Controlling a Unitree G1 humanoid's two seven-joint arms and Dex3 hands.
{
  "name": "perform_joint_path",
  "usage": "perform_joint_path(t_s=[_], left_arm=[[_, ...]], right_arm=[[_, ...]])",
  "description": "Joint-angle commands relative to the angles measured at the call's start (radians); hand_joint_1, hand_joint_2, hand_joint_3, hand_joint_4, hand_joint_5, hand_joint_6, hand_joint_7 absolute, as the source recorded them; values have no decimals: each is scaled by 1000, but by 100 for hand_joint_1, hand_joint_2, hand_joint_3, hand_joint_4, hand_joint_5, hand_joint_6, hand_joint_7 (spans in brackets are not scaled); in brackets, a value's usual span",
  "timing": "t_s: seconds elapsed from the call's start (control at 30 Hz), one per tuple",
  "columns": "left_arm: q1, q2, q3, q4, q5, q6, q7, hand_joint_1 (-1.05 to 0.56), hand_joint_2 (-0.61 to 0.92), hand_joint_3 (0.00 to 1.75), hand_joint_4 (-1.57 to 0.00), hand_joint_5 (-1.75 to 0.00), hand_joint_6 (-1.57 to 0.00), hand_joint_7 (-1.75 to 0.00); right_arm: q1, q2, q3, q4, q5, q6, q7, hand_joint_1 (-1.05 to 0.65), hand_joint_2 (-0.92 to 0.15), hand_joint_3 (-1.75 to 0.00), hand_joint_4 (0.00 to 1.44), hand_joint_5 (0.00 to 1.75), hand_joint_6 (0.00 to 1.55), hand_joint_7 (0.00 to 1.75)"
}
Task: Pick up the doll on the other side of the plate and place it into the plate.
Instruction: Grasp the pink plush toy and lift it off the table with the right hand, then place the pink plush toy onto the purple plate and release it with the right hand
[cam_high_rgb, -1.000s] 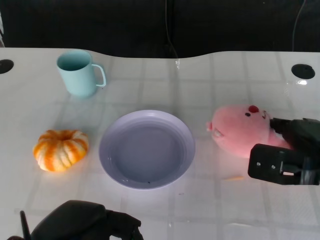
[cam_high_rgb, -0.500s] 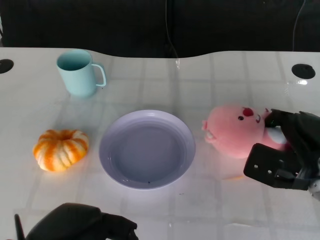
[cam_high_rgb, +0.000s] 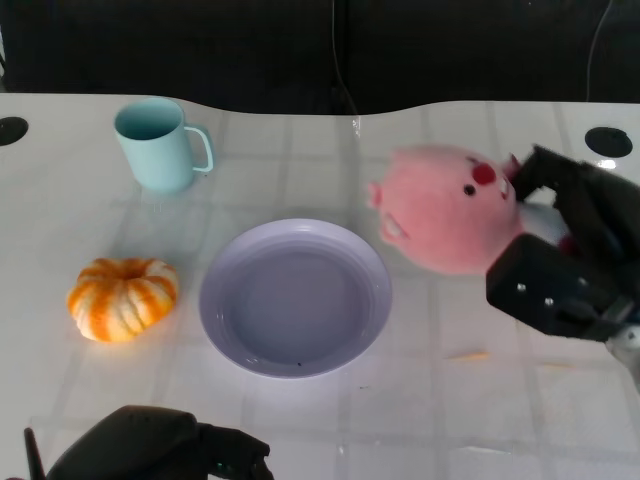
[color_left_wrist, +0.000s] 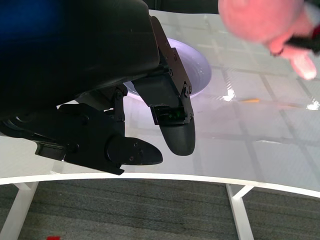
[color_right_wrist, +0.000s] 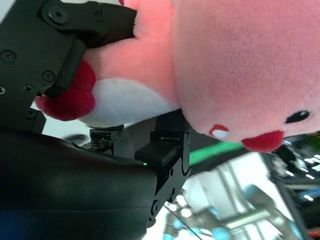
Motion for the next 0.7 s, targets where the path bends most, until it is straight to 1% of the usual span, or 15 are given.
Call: perform_joint_path(t_s=[0.03, 0.1, 0.17, 0.27, 0.37, 0.47, 0.57, 0.6, 0.7], left_arm=[[-16, 15, -4, 20, 4, -11, -1, -19, 92, 26, -72, -121, -87, -60], [-19, 14, -6, 23, 8, -8, -3, -19, 92, 26, -72, -121, -87, -60], [-19, 15, -6, 25, 9, -13, 0, -18, 92, 26, -73, -120, -87, -61], [-15, 15, -7, 17, 12, -14, -1, -18, 92, 26, -72, -125, -87, -60], [-12, 15, -9, 13, 12, -16, -1, -18, 92, 26, -72, -123, -88, -58], [-5, 11, -14, 8, 21, -18, 4, -18, 92, 26, -75, -122, -88, -58], [1, 7, -21, -4, 31, -24, 9, -18, 92, 21, -73, -130, -91, -55], [5, 4, -24, -7, 33, -26, 10, -17, 92, 20, -73, -131, -91, -55], [14, -3, -35, -14, 38, -28, 15, -16, 92, 20, -73, -126, -92, -53]], right_arm=[[-24, 15, -10, -58, 22, -4, 37, -16, -28, -144, 93, 175, 80, 175], [-30, 32, -2, -74, 15, 6, 50, -16, -31, -138, 93, 175, 80, 175], [-38, 50, 4, -86, 15, 10, 67, -17, -32, -137, 93, 175, 80, 175], [-56, 89, 24, -108, 5, 27, 94, -15, -31, -136, 96, 175, 80, 175], [-81, 127, 53, -108, -17, 51, 115, -16, -31, -134, 96, 175, 79, 175], [-110, 170, 93, -81, -41, 70, 124, -18, -33, -132, 94, 175, 79, 175], [-137, 206, 132, -26, -62, 52, 115, -20, -33, -131, 92, 175, 76, 174], [-144, 221, 139, -10, -60, 57, 117, -20, -34, -128, 92, 175, 76, 174], [-161, 251, 152, 35, -61, 57, 110, -18, -34, -126, 93, 175, 77, 175]])
